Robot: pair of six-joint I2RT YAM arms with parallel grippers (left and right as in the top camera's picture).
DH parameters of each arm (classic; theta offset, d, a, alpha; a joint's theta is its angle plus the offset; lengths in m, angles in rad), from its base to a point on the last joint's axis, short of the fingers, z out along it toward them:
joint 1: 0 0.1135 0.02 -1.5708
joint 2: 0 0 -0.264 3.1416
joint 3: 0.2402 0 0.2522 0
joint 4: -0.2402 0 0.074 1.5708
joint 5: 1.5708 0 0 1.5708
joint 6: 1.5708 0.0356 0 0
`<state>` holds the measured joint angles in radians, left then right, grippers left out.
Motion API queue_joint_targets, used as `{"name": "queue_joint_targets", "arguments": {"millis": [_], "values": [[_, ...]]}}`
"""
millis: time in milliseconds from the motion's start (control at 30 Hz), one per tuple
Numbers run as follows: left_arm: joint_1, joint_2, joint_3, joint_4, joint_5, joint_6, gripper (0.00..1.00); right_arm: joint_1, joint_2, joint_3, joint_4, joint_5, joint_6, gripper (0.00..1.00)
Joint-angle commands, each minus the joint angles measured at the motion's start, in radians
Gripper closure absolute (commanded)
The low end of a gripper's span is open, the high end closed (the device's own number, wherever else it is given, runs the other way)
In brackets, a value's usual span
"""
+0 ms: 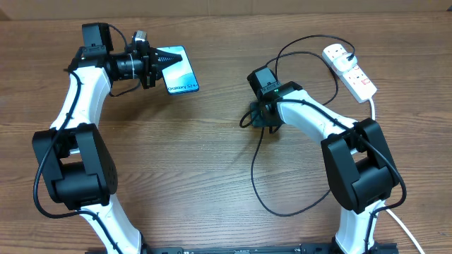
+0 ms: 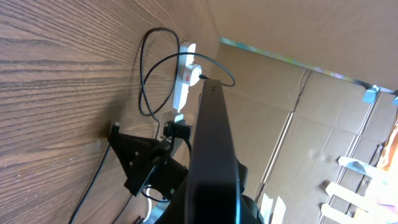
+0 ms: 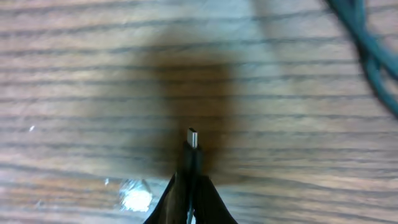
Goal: Plug charger to phone and switch on socket
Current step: 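Lower the right gripper and grasp the black cable's plug end, then lift the cable plug with the right gripper toward the phone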
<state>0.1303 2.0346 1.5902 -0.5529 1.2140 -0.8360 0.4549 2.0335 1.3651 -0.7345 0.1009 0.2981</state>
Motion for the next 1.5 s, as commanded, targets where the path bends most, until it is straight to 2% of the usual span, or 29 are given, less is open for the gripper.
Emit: {"name": "queue_joint_targets", "arguments": {"millis": [0,167,367,567,800,933,1133,1467], "values": [[-0.007,-0.034,0.004,0.004,0.034,-0.006,0.96,-0.006,-0.054,0.021,-0.016,-0.128,-0.026,0.96],[-0.007,-0.034,0.004,0.004,0.036,0.01,0.96,-0.032,-0.209,0.038,-0.032,-0.483,-0.095,0.96],[-0.007,-0.034,0.004,0.004,0.103,0.118,0.96,-0.045,-0.342,0.038,-0.111,-0.887,-0.151,0.96],[-0.007,-0.034,0.004,0.004,0.127,0.206,0.96,-0.029,-0.344,0.037,-0.149,-1.088,-0.177,0.96],[-0.01,-0.034,0.004,0.004,0.149,0.234,0.96,0.034,-0.33,0.035,-0.109,-1.106,-0.143,0.96],[-0.031,-0.034,0.004,0.0,0.166,0.253,0.96,0.068,-0.321,0.032,0.019,-1.105,0.01,0.96],[-0.048,-0.034,0.004,0.005,0.142,0.176,0.96,0.074,-0.32,-0.017,0.201,-1.079,0.233,0.96],[-0.048,-0.034,0.004,0.011,0.118,0.14,0.96,0.089,-0.319,-0.037,0.271,-1.052,0.319,0.96]]}}
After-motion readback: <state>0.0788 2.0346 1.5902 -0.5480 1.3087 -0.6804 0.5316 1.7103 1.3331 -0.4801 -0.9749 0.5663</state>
